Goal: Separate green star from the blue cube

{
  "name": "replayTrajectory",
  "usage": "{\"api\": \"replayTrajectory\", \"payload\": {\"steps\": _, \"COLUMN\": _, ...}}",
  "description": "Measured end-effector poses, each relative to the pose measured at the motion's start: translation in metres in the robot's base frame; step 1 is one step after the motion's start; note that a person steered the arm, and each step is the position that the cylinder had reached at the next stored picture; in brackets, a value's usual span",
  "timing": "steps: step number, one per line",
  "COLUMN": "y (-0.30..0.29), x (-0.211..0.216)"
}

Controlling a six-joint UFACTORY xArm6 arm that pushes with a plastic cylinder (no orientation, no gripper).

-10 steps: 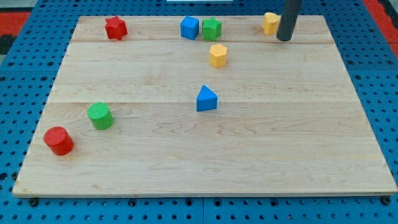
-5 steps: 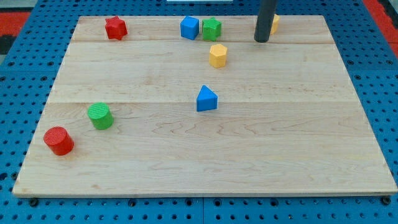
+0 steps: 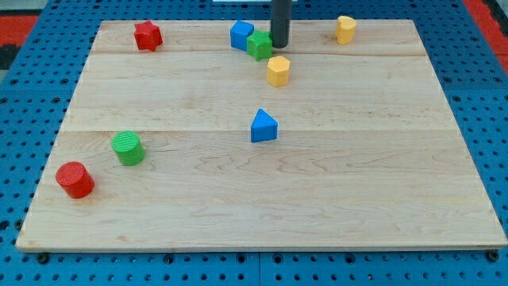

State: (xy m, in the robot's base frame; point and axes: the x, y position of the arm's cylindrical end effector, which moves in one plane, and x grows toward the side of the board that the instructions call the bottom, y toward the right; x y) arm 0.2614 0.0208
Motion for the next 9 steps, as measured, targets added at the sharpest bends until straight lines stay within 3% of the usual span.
{"api": "replayTrajectory", "payload": {"steps": 1, "y": -0.013, "x": -0.003}}
{"api": "replayTrajectory", "payload": {"steps": 2, "y": 0.014, "x": -0.022}}
{"api": "replayTrajectory", "payload": {"steps": 3, "y": -0.022, "x": -0.022}}
{"api": "replayTrajectory", "payload": {"steps": 5, "y": -0.123, "x": 0.060}}
{"api": "replayTrajectory", "payload": {"steps": 6, "y": -0.139, "x": 0.094}}
{"api": "replayTrajectory", "payload": {"steps": 7, "y": -0.104, "x": 0.120}}
{"api": "replayTrajectory", "payload": {"steps": 9, "y": -0.210, "x": 0.123}}
